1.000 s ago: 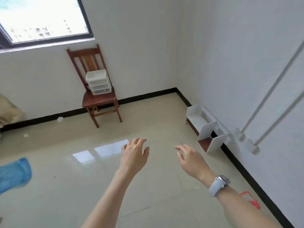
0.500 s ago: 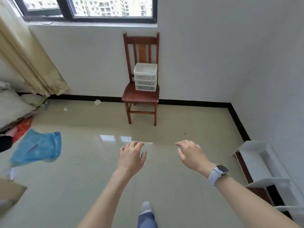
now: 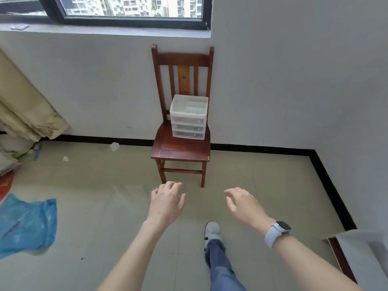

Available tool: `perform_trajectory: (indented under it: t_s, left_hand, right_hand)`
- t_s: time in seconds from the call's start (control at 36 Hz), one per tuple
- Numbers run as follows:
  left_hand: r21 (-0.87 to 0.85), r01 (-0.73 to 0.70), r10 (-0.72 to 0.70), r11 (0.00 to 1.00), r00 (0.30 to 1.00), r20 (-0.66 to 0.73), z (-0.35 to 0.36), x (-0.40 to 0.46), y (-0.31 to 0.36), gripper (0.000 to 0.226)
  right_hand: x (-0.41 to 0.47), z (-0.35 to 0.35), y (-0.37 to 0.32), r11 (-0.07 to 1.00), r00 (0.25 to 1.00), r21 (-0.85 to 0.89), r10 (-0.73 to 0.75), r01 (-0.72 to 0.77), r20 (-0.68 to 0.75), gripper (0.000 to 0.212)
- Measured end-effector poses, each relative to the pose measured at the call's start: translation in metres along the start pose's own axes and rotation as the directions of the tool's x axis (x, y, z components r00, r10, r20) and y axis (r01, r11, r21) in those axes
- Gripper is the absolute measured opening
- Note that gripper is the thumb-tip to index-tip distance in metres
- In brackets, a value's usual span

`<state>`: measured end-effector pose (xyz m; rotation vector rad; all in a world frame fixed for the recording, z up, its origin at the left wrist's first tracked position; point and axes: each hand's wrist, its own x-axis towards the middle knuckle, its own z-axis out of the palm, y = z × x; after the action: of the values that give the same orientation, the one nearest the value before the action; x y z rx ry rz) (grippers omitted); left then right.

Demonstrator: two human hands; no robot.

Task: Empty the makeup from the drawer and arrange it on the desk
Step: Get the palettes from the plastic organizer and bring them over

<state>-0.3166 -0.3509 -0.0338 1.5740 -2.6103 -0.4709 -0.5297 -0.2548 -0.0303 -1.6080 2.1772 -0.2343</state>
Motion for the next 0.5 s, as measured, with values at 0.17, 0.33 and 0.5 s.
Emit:
perform_trajectory:
  t_s: [0.17,0.33,0.5]
  left_hand:
    - [0.002,0.077,-0.077,0.997,0.996,0.033,0.004,0.145,-0.004,0.039]
    - [-0.123,0.178,-0.174,0.976,0.984,0.044,-0.011,0.248,-0.01,0.038]
    - [-0.26,0.311,-0.291,0.914,0.95,0.113,-0.013,0.315,-0.053,0.037]
  right_hand:
    - [0.139,-0.024,0.022,0.999,1.0,0.035,0.021,-0.021,0.001,0.033]
    - [0.26,-0.05,0.016,0.993,0.996,0.109,0.043,-0.052,0.08,0.032]
    - [0.357,-0.038,0.001,0.867,0.971,0.449,0.144,-0.216,0.19,0.028]
